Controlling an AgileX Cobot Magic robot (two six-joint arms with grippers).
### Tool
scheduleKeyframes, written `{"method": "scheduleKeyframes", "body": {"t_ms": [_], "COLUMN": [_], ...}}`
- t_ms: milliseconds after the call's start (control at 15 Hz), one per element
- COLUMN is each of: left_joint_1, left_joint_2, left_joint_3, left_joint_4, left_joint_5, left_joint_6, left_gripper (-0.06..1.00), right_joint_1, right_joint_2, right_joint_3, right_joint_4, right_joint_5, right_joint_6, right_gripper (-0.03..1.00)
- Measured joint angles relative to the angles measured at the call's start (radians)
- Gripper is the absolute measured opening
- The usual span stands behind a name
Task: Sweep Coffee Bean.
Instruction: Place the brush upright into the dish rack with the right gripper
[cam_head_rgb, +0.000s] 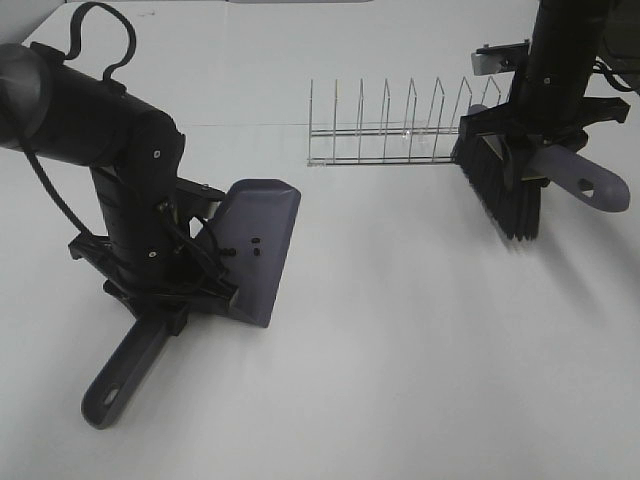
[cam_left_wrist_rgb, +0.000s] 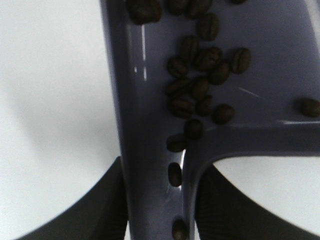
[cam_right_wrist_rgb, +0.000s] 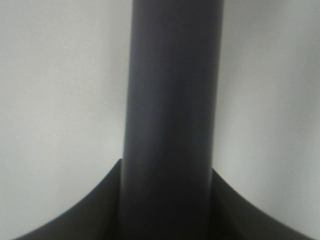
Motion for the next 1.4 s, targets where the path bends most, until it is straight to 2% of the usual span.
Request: {"method": "scheduleKeyframes", "body": {"t_ms": [600,733,933,1200,1400], "left_joint_1": [0.000,0.000,0.000,0.000,0.000], "left_joint_2": [0.001,0.001,0.001,0.001,0.001], "left_joint_3": [0.000,0.000,0.000,0.000,0.000], "left_joint_4": [-0.002,-0.004,-0.004,-0.004,-0.004], "left_joint_5": [0.004,0.004,0.004,0.004,0.004], "left_joint_6": [-0.003,-0.004,-0.004,-0.004,-0.004], "left_gripper": [0.32,0.32,0.32,0.32,0.32], "right_joint_1": [-0.020,-0.054,-0.055,-0.055,-0.057], "right_joint_2": [0.037,0.037,0.041,0.075,0.155], "right_joint_3": [-0.008,-0.008,-0.028,-0.115,-0.252], "right_joint_4": [0.001,0.033,0.067,0.098,0.096], "right_joint_5": [-0.011,-0.013,-0.011,-0.009,-0.010], "right_joint_6": [0.010,0.007,0.006,0.004,0.004], "right_gripper": [0.27,0.27,0.27,0.27,0.27]}}
